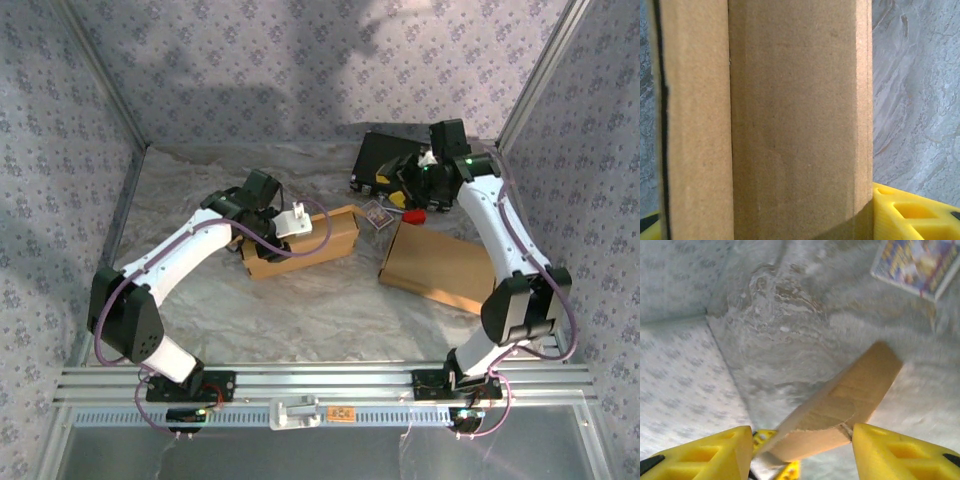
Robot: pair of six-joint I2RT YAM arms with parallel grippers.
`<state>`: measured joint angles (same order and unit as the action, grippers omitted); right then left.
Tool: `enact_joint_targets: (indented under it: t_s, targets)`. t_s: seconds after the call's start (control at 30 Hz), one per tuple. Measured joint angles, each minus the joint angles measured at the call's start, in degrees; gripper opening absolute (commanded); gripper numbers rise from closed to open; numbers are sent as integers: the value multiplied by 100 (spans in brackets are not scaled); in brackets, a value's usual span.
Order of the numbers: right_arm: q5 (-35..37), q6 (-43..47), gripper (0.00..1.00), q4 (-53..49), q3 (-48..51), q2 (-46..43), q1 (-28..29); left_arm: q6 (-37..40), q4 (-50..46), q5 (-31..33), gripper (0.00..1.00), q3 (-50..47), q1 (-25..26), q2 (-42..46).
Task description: Fold the paper box
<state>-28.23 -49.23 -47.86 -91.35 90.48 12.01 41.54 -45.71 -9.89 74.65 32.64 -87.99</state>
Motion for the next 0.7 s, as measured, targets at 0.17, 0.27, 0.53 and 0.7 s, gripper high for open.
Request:
enact_joint_targets:
  t_s: [0.17, 0.27, 0.53, 0.7]
  targets:
    - [496, 2905, 57, -219, 48, -286, 719, 0, -17, -26, 58, 0, -35, 0]
    - [721, 3991, 60, -426, 44, -278, 807, 0, -24, -68, 58, 0, -39, 0]
    - [1425, 5490, 63, -634, -118, 195, 990, 0, -35, -127, 58, 0, -52, 0]
    - [1626, 5877, 54, -684, -219, 494, 1257, 2, -35, -138, 59, 0, -76, 0]
